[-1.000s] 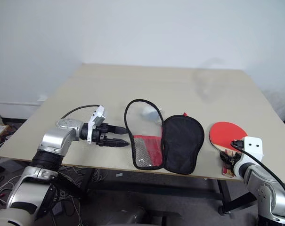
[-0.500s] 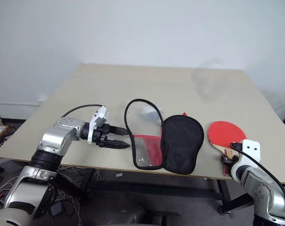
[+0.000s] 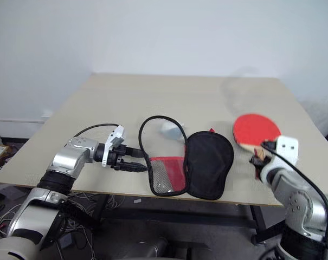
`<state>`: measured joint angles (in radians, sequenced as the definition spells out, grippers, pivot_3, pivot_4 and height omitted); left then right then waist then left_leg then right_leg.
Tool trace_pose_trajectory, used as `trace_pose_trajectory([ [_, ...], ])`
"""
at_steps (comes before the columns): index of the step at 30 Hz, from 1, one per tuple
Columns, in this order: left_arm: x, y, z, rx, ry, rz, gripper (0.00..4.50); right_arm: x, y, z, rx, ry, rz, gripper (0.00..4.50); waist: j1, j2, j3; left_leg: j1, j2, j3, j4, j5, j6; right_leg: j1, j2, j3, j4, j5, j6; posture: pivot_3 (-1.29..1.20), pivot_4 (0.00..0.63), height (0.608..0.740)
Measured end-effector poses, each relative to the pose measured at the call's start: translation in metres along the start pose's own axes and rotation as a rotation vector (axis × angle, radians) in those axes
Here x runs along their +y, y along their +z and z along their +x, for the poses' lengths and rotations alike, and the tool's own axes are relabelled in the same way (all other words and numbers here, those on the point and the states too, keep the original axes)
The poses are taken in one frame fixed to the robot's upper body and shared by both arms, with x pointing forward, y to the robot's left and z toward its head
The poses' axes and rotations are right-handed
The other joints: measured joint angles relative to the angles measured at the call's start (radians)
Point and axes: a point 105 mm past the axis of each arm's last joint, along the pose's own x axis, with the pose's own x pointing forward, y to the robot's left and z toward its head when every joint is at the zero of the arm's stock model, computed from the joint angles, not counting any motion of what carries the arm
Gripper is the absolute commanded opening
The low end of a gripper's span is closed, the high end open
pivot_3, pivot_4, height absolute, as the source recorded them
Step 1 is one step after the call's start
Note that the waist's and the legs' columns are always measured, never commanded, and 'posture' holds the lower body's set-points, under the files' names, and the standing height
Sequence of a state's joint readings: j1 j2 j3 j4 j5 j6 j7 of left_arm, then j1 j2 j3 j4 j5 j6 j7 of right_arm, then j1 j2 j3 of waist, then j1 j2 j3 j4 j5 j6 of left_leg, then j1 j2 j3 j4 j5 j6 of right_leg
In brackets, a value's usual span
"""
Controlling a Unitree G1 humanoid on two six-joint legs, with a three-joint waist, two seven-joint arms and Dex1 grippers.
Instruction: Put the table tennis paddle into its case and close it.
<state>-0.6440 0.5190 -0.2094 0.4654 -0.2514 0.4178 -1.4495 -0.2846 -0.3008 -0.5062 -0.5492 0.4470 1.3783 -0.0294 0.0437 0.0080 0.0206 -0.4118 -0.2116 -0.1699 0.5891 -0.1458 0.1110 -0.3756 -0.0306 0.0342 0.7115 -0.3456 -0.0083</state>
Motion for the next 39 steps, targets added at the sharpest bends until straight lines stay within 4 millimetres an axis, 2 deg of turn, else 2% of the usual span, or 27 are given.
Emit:
trace_pose_trajectory([
  [3,0.0,0.0,0.002,-0.002,-0.006,0.0,3.57,0.028,0.0,0.003,0.009,0.037,0.051,1.12,0.001,0.0,0.0,0.0,0.0,0.0,-0.001,0.003,-0.005,0.0,0.0,0.0,-0.001,0.0,0.0,0.0,0.0,0.74],
  [9,-0.001,0.0,0.002,-0.001,-0.01,0.0,3.57,0.075,-0.043,0.003,0.188,0.12,0.062,1.12,0.0,0.0,0.0,0.0,-0.002,0.001,-0.002,0.004,-0.007,-0.001,0.0,0.002,0.0,0.0,0.0,0.0,0.0,0.74],
  [12,-0.001,0.0,0.002,0.0,-0.012,0.001,3.57,0.087,-0.061,-0.002,0.253,0.142,0.057,1.12,0.0,0.0,0.0,0.0,-0.002,0.001,-0.002,0.005,-0.008,-0.001,0.0,0.002,0.0,0.0,0.0,0.0,0.0,0.74],
  [19,-0.001,-0.002,0.003,0.006,-0.023,-0.001,3.57,0.092,-0.072,-0.011,0.265,0.145,0.057,1.12,0.0,0.0,0.0,0.001,-0.001,0.001,-0.003,0.006,-0.009,-0.002,0.001,0.002,0.001,0.001,-0.001,0.0,0.0,0.74],
  [23,0.0,-0.004,0.005,0.013,-0.031,-0.013,3.57,0.087,-0.073,-0.014,0.259,0.122,0.052,1.12,-0.001,0.0,0.0,0.001,-0.001,0.001,-0.005,0.006,-0.01,-0.003,0.001,0.002,0.001,0.001,-0.001,0.0,0.0,0.74],
  [29,0.001,0.004,0.009,0.012,-0.042,0.008,3.57,0.08,-0.08,-0.02,0.267,0.094,0.049,1.12,-0.004,0.0,0.0,0.001,-0.001,0.001,-0.006,0.007,-0.01,-0.003,0.0,0.003,0.001,0.001,-0.002,0.0,0.0,0.74],
  [39,0.0,0.005,0.014,0.027,-0.052,0.003,3.57,0.085,-0.083,-0.02,0.277,0.111,0.026,1.12,-0.017,0.0,0.0,0.001,-0.001,0.0,-0.006,0.007,-0.011,-0.003,0.0,0.003,0.001,0.001,-0.002,0.0,0.0,0.74],
])
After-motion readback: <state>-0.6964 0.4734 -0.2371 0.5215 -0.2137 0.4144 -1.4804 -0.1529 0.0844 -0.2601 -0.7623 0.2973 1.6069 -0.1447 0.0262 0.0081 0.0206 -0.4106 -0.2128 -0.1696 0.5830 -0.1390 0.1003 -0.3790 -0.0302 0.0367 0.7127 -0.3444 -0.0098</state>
